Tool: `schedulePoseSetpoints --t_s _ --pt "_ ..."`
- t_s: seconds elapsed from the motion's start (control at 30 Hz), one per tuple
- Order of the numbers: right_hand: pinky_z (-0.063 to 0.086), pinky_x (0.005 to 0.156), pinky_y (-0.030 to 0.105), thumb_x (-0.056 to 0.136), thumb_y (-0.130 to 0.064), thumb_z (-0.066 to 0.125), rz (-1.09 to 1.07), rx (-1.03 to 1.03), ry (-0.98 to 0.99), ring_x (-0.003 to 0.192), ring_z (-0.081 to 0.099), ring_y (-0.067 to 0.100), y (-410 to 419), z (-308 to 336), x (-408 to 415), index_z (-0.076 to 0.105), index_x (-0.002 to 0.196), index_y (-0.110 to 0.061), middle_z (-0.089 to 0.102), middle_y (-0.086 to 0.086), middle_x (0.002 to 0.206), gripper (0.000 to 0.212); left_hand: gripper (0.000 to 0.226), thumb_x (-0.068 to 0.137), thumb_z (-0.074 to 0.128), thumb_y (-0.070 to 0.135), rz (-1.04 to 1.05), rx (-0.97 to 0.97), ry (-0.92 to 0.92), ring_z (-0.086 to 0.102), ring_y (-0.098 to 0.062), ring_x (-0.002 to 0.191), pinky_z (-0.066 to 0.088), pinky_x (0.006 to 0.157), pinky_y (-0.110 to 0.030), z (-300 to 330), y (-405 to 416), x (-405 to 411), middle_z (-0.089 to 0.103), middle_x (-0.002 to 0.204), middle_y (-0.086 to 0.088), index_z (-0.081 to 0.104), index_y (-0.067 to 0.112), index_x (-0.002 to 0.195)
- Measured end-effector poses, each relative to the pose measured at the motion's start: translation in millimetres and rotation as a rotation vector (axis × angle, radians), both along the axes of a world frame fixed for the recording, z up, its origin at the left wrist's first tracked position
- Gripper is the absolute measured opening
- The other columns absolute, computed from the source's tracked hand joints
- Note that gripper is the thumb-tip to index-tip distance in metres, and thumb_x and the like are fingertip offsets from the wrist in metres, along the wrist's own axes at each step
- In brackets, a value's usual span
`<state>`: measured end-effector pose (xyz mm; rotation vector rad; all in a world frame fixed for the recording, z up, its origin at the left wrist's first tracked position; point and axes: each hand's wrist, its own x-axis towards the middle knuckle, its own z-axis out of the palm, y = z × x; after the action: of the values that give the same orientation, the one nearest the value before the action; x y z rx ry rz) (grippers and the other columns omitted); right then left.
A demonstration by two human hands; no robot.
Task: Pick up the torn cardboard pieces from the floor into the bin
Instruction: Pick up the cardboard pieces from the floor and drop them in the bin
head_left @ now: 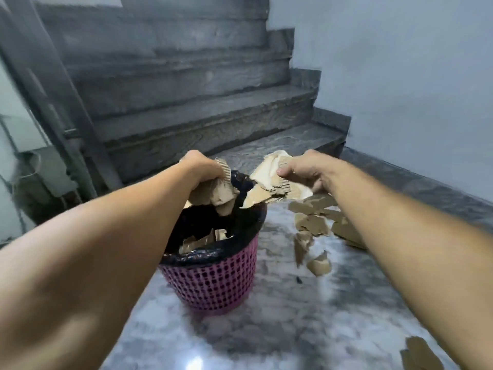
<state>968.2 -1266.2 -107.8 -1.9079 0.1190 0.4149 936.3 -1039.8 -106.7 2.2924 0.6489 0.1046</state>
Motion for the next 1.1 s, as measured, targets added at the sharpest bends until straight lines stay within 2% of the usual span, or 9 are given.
schedulePoseSetpoints --t_s 0.17,0.23,0.37,0.53,0.6,0.7,0.87,1.0,1.1 --pt "0.058 0.07 0.038 0.08 -0.028 0.078 0.03 -0.118 -0.154 0.091 0.067 0.026 78.6 -20.5 -15.3 0.055 0.099 -0.003 0.066 0.012 0.103 0.039 0.104 0.059 0.071 0.072 0.047 -0.134 0.068 0.055 -0.032 0.115 0.048 0.094 -0.038 -38.4 51.3 -13.5 0.052 0.129 -0.01 0.046 0.001 0.13" --pt "0.052 0.068 0.029 0.083 -0.036 0.073 -0.029 -0.25 -0.218 0.096 0.062 0.027 92.6 -38.4 -16.9 0.057 0.1 -0.001 0.063 0.012 0.107 0.042 0.093 0.069 0.06 0.074 0.047 -0.097 0.043 0.053 -0.033 0.119 0.047 0.098 -0.039 -60.0 67.5 -16.3 0.053 0.131 -0.009 0.05 0.002 0.127" --pt "0.04 0.097 0.031 0.085 -0.017 0.068 -0.19 -0.392 -0.372 0.123 0.049 0.029 95.4 -66.4 -22.2 0.054 0.125 -0.007 0.05 0.013 0.136 0.044 0.053 0.09 0.056 0.05 0.053 0.126 -0.128 0.059 -0.035 0.109 0.045 0.088 -0.036 -82.8 91.9 -26.6 0.065 0.113 -0.018 0.063 0.002 0.11" --pt "0.056 0.078 0.039 0.075 -0.007 0.06 -0.193 -0.401 -0.183 0.101 0.063 0.037 83.6 -93.4 -26.4 0.056 0.115 -0.003 0.059 0.016 0.117 0.04 0.047 0.086 0.059 0.026 0.133 0.549 0.026 0.035 -0.035 0.133 0.027 0.109 -0.054 -98.2 105.1 -45.4 0.044 0.138 -0.016 0.05 0.009 0.13" --pt "0.06 0.056 0.047 0.066 -0.008 0.053 -0.183 -0.271 -0.063 0.073 0.069 0.035 82.7 -102.2 -25.1 0.061 0.089 -0.001 0.068 0.018 0.095 0.025 0.051 0.082 0.058 0.018 0.195 0.454 0.099 0.037 -0.039 0.131 0.033 0.107 -0.053 -103.4 107.3 -50.8 0.041 0.138 -0.018 0.045 0.005 0.13" --pt "0.042 0.035 0.019 0.078 -0.004 0.051 -0.259 -0.269 -0.068 0.055 0.055 0.023 78.6 -104.4 -20.5 0.051 0.072 -0.003 0.055 0.011 0.073 0.006 0.045 0.075 0.057 0.016 0.201 0.336 -0.03 0.054 -0.039 0.114 0.048 0.097 -0.043 -103.4 114.8 -46.6 0.055 0.124 -0.02 0.056 0.005 0.119" --pt "0.046 0.049 0.028 0.073 -0.001 0.055 -0.419 -0.163 -0.093 0.081 0.068 0.03 63.7 -111.4 9.3 0.058 0.088 -0.001 0.067 0.015 0.093 0.015 0.049 0.082 0.066 0.04 0.074 0.208 -0.128 0.059 -0.033 0.113 0.046 0.091 -0.035 -95.4 94.2 -31.1 0.065 0.12 -0.016 0.062 0.008 0.119" --pt "0.053 0.061 0.03 0.078 0.0 0.057 -0.489 -0.098 -0.059 0.083 0.066 0.029 46.0 -112.4 27.6 0.049 0.09 -0.002 0.06 0.01 0.089 0.015 0.089 0.078 0.055 0.07 -0.102 0.158 -0.04 0.04 -0.033 0.135 0.035 0.111 -0.039 -108.0 63.8 -12.0 0.033 0.152 -0.015 0.043 0.008 0.141" --pt "0.061 0.07 0.044 0.069 -0.012 0.066 -0.537 0.012 -0.075 0.08 0.07 0.031 29.2 -120.1 46.2 0.057 0.087 0.0 0.066 0.012 0.089 0.023 0.112 0.073 0.048 0.079 -0.157 0.162 0.052 -0.002 -0.034 0.149 0.007 0.121 -0.045 -115.6 38.4 -2.3 -0.013 0.16 -0.015 0.01 0.01 0.153"
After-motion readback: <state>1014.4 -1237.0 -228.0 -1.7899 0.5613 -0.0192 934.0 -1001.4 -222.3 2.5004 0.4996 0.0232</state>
